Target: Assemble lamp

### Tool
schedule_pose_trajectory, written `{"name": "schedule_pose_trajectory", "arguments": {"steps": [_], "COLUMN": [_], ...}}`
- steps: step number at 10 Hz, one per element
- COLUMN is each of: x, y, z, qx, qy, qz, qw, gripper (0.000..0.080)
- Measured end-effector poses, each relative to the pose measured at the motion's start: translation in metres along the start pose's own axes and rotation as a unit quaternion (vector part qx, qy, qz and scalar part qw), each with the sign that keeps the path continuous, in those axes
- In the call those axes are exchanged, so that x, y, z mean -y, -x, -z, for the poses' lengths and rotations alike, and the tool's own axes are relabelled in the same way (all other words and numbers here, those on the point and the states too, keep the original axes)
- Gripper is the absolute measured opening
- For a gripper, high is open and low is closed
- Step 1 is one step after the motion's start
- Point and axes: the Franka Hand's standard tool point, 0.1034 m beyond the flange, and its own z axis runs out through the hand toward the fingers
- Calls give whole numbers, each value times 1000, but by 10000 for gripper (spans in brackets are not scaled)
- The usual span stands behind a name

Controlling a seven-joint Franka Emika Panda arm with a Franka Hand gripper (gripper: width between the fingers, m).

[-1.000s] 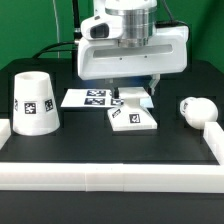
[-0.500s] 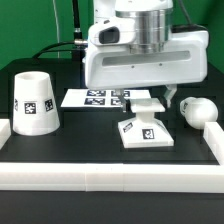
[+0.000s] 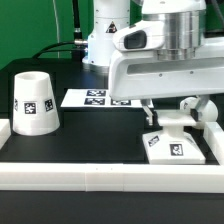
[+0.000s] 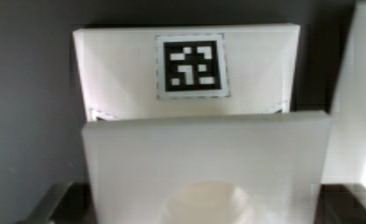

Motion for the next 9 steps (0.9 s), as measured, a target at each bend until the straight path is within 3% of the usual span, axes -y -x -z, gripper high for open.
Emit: {"name": "schedule_pose_trajectory", "arguments": {"steps": [4,8,9], "x": [6,14,14], "y": [-35,-40,-40], "z": [-3,-3,-3], "qx": [-29,-29,-29], "qy": [-4,-6,-6], "qz": [10,10,10], "qw": [1000,1000,1000], "gripper": [534,534,606]}}
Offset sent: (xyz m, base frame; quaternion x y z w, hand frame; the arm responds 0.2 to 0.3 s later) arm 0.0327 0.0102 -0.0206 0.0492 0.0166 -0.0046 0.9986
